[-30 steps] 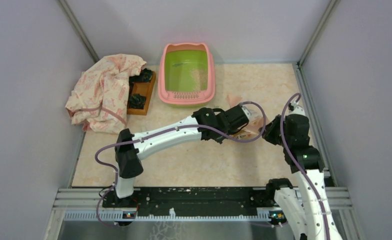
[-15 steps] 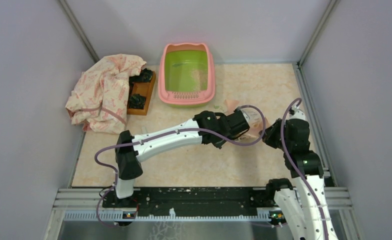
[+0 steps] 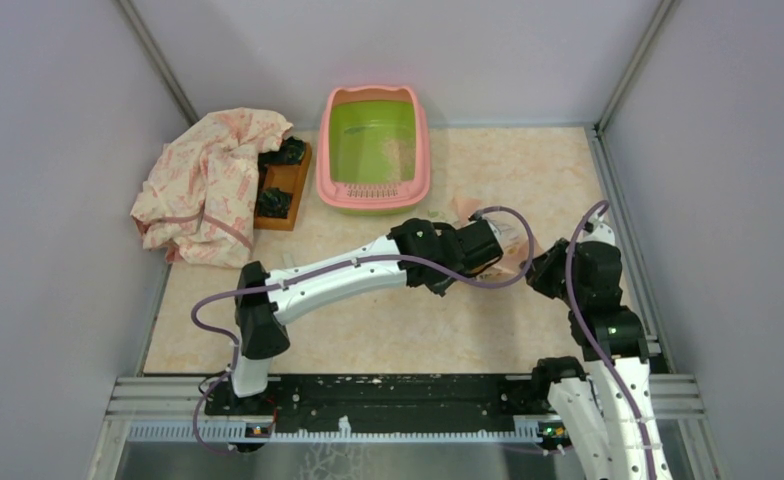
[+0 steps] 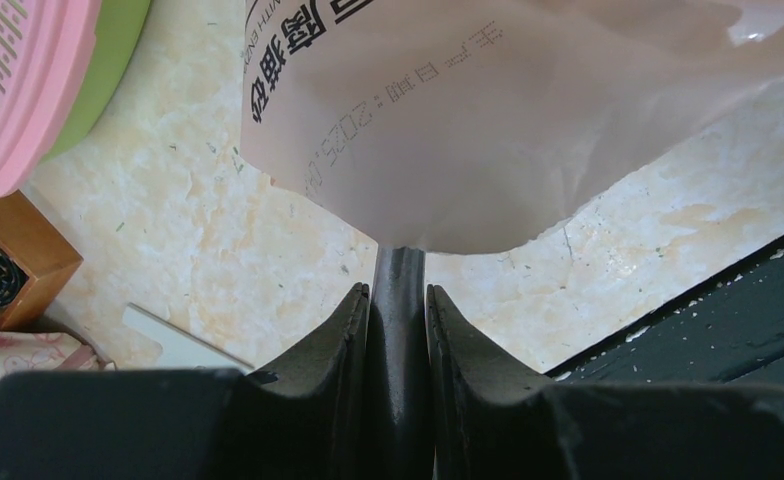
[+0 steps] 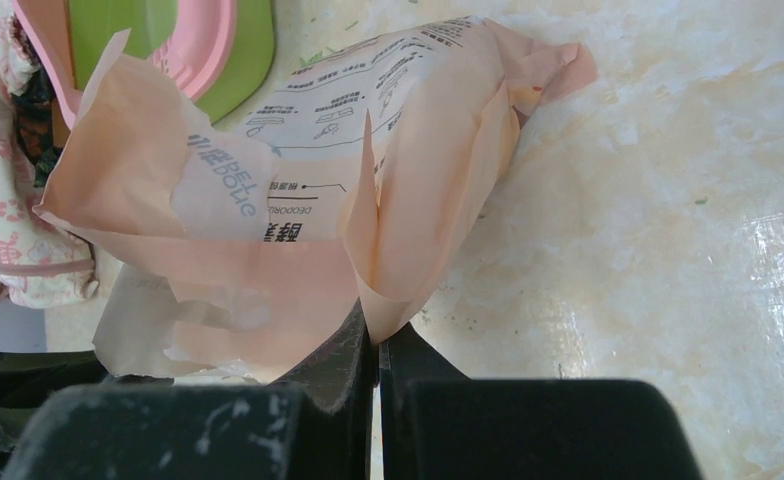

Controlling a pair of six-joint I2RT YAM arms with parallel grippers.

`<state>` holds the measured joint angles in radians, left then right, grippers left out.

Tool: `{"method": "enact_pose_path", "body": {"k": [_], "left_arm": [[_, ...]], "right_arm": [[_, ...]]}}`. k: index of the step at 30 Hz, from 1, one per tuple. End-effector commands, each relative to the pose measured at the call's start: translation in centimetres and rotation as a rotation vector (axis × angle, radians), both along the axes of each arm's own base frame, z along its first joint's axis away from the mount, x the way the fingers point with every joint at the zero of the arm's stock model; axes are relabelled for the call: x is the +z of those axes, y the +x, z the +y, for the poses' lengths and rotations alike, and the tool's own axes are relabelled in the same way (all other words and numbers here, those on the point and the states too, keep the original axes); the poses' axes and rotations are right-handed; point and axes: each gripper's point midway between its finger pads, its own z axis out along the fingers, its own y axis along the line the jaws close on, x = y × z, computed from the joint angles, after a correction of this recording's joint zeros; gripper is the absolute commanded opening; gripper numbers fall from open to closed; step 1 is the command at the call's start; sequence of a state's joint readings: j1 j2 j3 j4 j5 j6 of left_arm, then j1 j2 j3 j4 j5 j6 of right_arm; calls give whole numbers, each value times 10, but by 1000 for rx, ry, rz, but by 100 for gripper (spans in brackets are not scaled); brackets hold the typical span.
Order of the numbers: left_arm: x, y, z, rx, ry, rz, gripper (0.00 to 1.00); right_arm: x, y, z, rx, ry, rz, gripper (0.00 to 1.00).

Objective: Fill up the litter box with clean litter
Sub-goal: 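Scoop the cat litter from the cat litter bag.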

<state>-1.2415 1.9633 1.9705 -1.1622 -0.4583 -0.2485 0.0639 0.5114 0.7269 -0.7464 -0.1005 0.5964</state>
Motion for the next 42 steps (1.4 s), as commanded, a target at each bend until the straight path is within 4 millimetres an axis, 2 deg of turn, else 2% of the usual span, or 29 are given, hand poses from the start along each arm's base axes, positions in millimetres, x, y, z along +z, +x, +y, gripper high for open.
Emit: {"method": "enact_pose_path", "body": {"k": [1,6,11,13,16,19,27,36,42], "left_arm": [[27,17,11,73,-11,-102,9],[42,23,8,101,-80,-150,11],[51,26,9,96,-158,-195,23],[55,25,11,90,-196,-207,24],[60,24,14,87,-228,-202,17],[57,22,17,84,-226,-154,1],[42,18,8,79,-127,-27,1],[36,15,30,169,10,11,1],[34,24,16,165,-4,6,2]], "right_arm": [[39,11,-8,-47,-9,-144,0],[48,16,-4,-41,20,-165,0],[54,21,-3,-40,26,-174,0],[57,23,-3,-41,28,-179,0],[58,24,-2,-42,31,-181,0],[61,25,-1,-38,34,-182,0],[62,32,0,-23,17,-177,0],[59,37,7,-4,19,-203,0],[51,35,16,21,29,-193,0]]}}
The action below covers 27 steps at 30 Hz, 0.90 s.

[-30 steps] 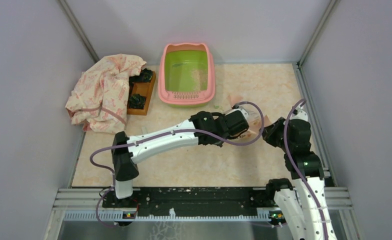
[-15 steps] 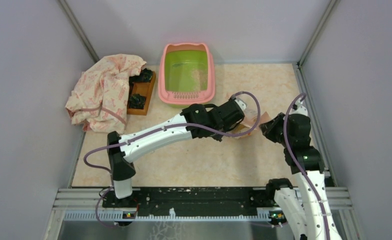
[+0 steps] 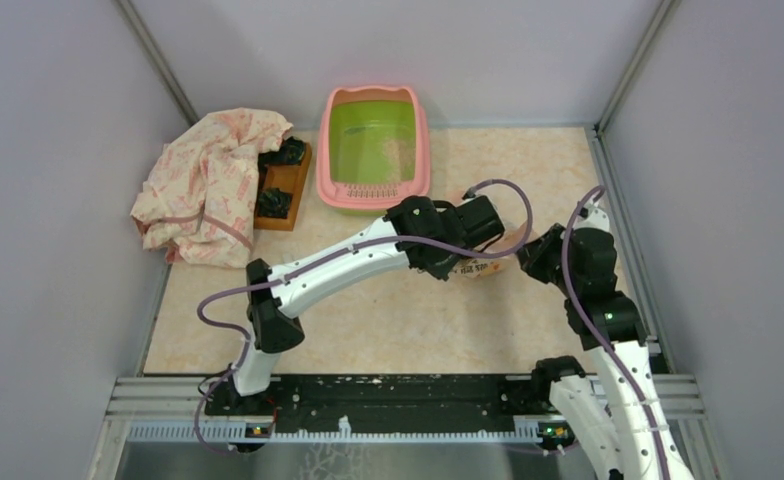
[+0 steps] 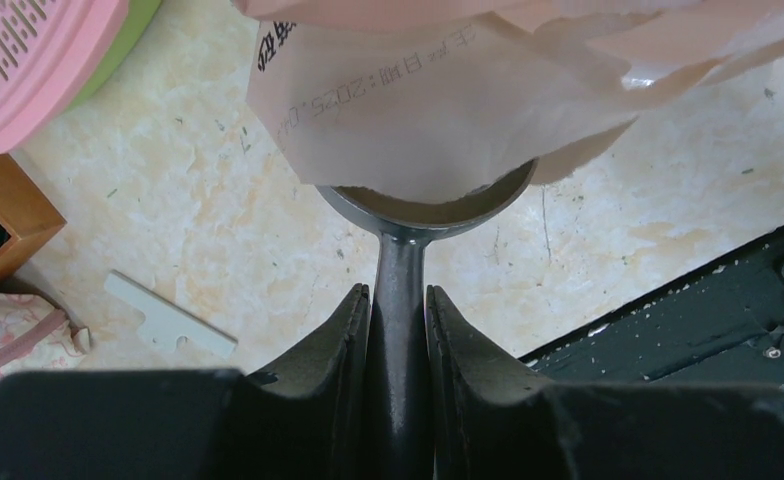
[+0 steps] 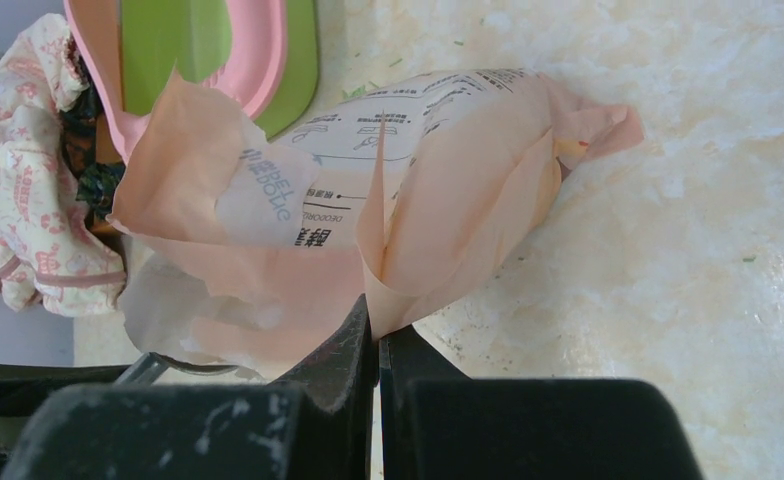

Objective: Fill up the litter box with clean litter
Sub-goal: 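Scoop the cat litter from the cat litter bag.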

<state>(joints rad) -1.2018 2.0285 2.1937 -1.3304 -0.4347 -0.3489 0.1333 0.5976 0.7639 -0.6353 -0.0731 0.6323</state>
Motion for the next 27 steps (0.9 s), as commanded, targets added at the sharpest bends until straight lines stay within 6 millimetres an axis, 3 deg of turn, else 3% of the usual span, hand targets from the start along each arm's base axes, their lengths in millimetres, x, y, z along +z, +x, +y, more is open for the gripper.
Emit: {"method": "enact_pose_path", "body": {"k": [1,8,13,27], "left_arm": [[4,18,11,49,54,-31,2],[-12,45,10,56,106,-35,2],[-15,65,-4,24,96,-55,2],[-53,69,-53,-121,-68,-58,4]], "right_arm": [[30,10,3,-6,10,-135,0],[34,6,-4,-38,-16,-138,0],[33,8,-5,-54,-5,-134,0],[31,15,-9,-87,-14,-112,0]]}}
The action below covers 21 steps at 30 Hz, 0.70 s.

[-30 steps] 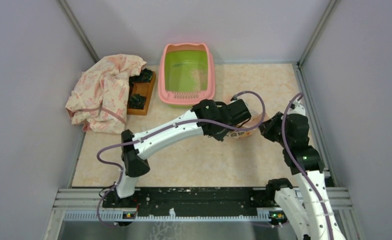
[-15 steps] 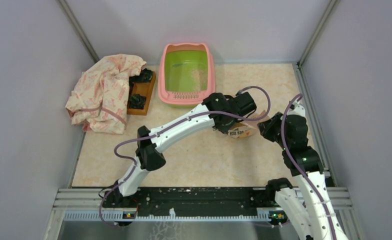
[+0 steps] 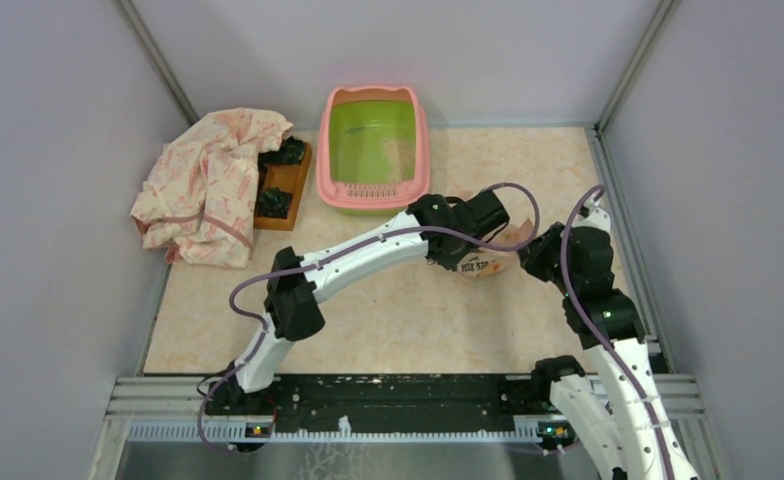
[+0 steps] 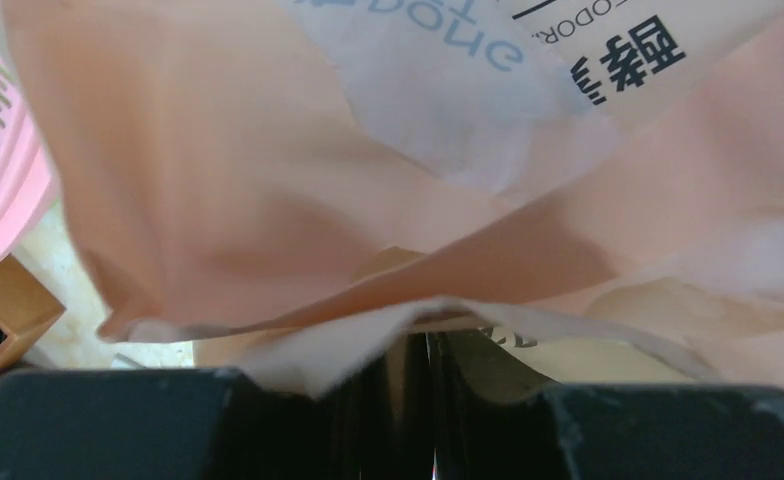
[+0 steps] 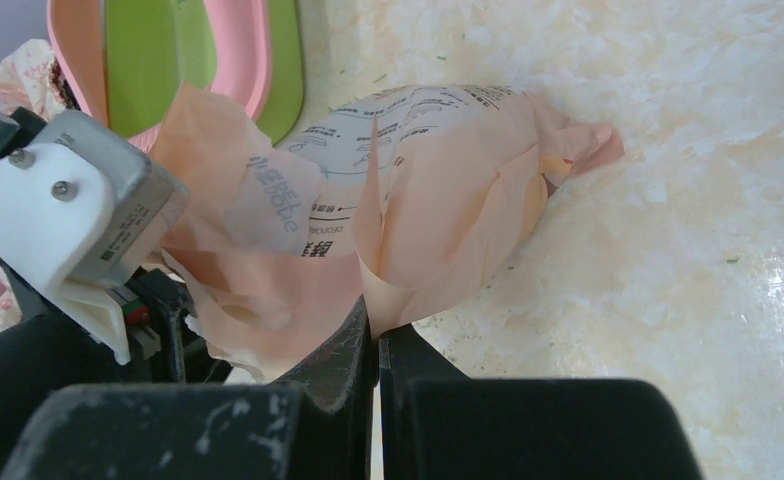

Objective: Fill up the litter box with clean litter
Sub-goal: 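Scoop the cat litter from the cat litter bag.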

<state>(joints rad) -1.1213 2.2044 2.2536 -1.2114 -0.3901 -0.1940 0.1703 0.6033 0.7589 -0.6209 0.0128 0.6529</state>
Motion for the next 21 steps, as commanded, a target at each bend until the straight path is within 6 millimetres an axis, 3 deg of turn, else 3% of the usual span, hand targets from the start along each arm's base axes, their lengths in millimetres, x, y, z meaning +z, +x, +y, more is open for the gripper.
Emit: {"method": "enact_pose_path", "body": {"k": [1,7,12,16,21], "left_arm": [[-5,20,-31,-76,-148,-60,3],[-18,23,-41,-134,-307,-53,4],[-5,21,-40,-204,-508,-77,3],[20,16,-29,-254,-662,-104,2],[16,18,-7,-247,-693,-87,1]], "right_arm": [[33,11,-5,-39,3,-104,0],[32,18,-2,-44,23,-80,0],[33,28,1,-47,30,-60,0],[36,42,4,-48,35,-41,0],[49,59,3,-57,20,-30,0]]}}
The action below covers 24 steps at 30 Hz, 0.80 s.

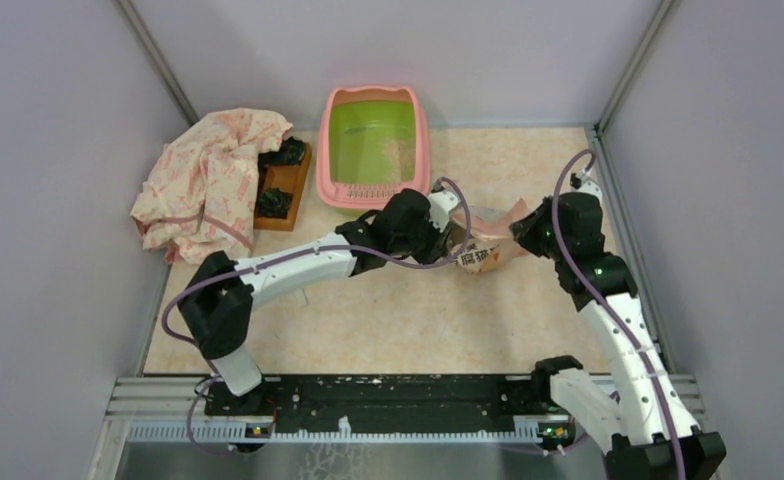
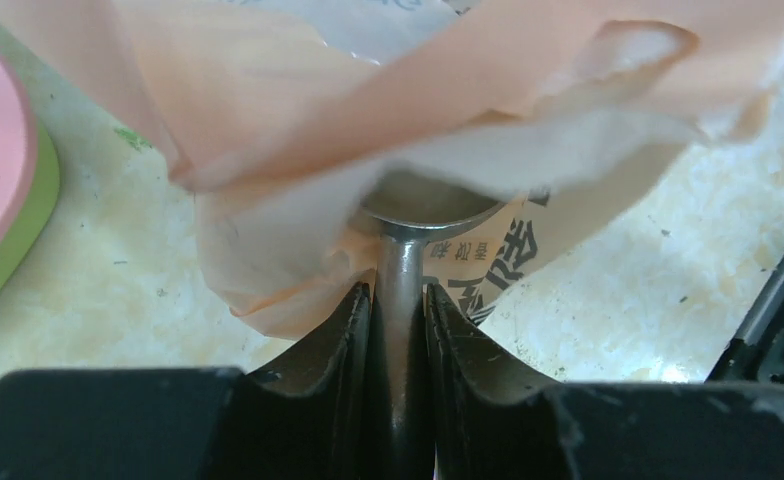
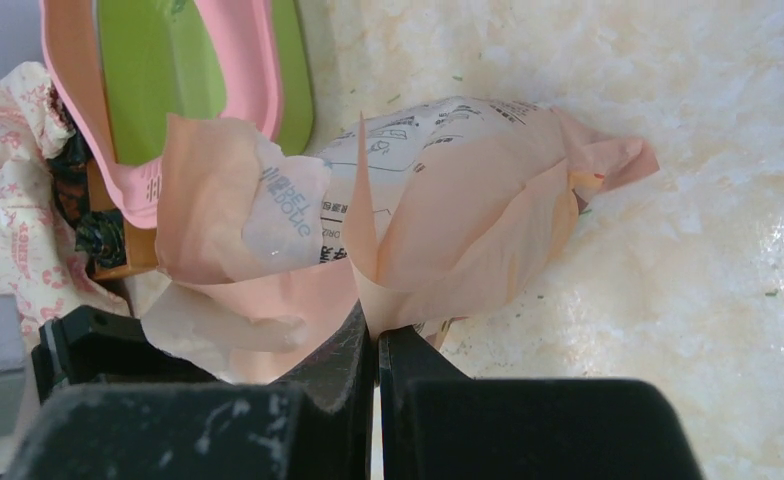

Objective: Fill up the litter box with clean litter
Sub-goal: 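Scoop the cat litter from the cat litter bag.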

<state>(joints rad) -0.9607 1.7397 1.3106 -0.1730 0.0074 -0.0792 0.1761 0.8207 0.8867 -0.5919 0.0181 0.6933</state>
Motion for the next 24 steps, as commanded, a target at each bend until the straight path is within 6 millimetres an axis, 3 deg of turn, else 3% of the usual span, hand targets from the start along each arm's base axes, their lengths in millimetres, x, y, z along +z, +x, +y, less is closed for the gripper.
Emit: {"method": "enact_pose_path", "body": {"k": [1,10,24], "left_arm": [[24,-3,1,-55,-116,-28,1],[56,-4,25,-3,-218,-115,1],[79,-2,56,39,-379,-208,2]], "right_arm": [[42,26,-6,-42,-7,-97,0],[58,44,-4,-29,-15,-85,0],[70,51,-3,-8,-17,-74,0]]}}
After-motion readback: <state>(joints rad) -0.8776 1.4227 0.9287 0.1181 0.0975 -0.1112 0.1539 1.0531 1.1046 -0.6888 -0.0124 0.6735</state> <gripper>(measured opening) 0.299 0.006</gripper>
